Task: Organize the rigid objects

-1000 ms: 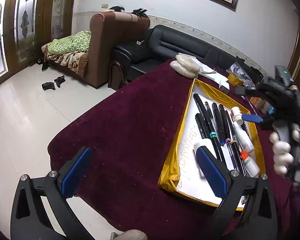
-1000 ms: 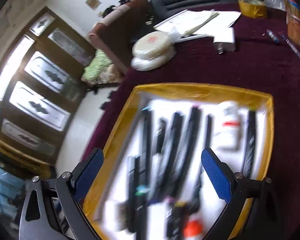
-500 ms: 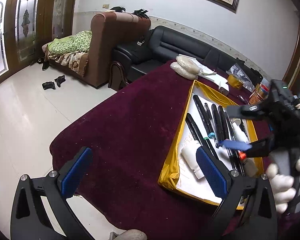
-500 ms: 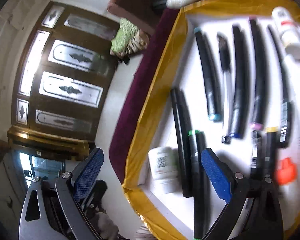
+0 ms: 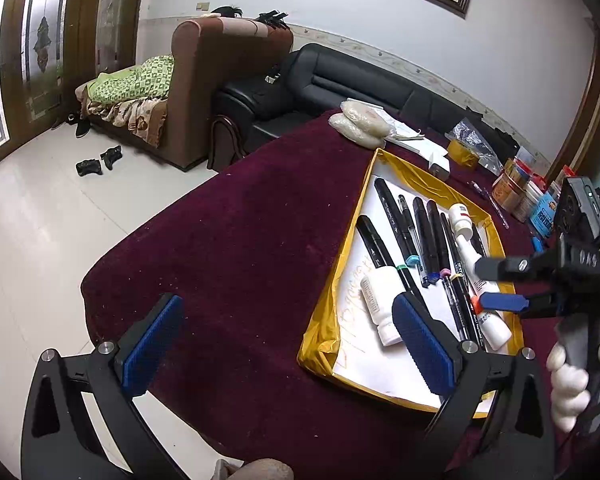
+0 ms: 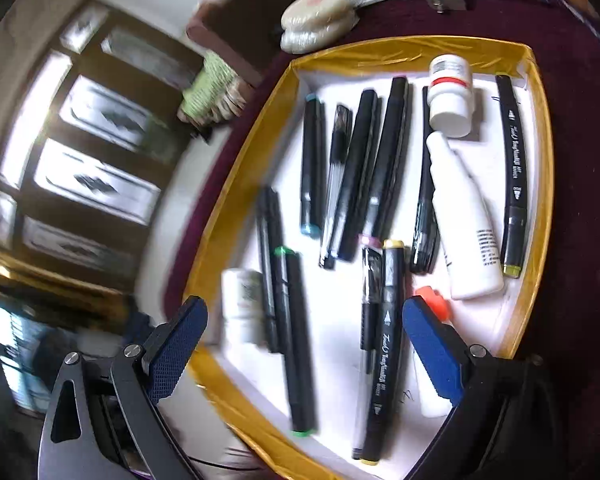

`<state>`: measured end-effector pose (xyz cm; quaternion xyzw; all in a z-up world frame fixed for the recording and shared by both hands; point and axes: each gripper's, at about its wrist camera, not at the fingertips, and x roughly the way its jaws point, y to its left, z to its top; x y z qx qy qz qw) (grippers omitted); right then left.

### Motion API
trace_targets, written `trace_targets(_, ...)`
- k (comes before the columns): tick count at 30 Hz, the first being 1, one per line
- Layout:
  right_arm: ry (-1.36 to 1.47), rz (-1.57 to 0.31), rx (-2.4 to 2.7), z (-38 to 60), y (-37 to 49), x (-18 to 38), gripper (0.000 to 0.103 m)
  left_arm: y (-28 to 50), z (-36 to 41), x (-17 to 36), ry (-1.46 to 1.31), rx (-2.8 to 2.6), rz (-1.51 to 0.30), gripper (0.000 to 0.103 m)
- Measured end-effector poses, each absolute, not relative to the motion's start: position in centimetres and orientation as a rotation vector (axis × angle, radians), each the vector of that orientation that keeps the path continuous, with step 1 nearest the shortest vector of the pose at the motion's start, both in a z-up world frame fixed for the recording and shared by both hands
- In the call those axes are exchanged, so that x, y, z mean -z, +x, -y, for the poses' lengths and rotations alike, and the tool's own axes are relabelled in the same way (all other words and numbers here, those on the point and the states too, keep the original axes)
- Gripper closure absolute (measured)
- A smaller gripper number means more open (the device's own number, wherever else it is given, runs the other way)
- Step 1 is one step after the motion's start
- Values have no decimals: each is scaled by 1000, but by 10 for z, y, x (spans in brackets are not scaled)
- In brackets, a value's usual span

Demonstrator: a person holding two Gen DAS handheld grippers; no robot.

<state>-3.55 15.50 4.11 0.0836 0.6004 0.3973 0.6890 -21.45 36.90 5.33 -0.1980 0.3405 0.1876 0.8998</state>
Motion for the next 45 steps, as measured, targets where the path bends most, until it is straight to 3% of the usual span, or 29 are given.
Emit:
trace_targets(9,242,-1407,-905,-160,-28,-37,4,-215,-368,-54,-414,-385,-704,0)
trace_targets(16,0,-1420,-779,-201,-33,-32,4,-216,-366,-55,-414,-378,-703,0)
trace_targets(20,18,-1477,-880,-218,-39,-31,4,-218,-368,-55,-423,-383,-700,0)
trace_targets(26,-58,-1348,-767,-206,-32,-47,4,-220,-372,-53,-430,-382,-698,0)
trace_targets(37,-555,-1094,-563,-198,-82,-45,5,-211,-366,-53,-415,-374,-719,0)
trace_targets(45,-534,-1016,-547,-185,-78,-63,8,-209,-355,-60,-392,-369,-716,0)
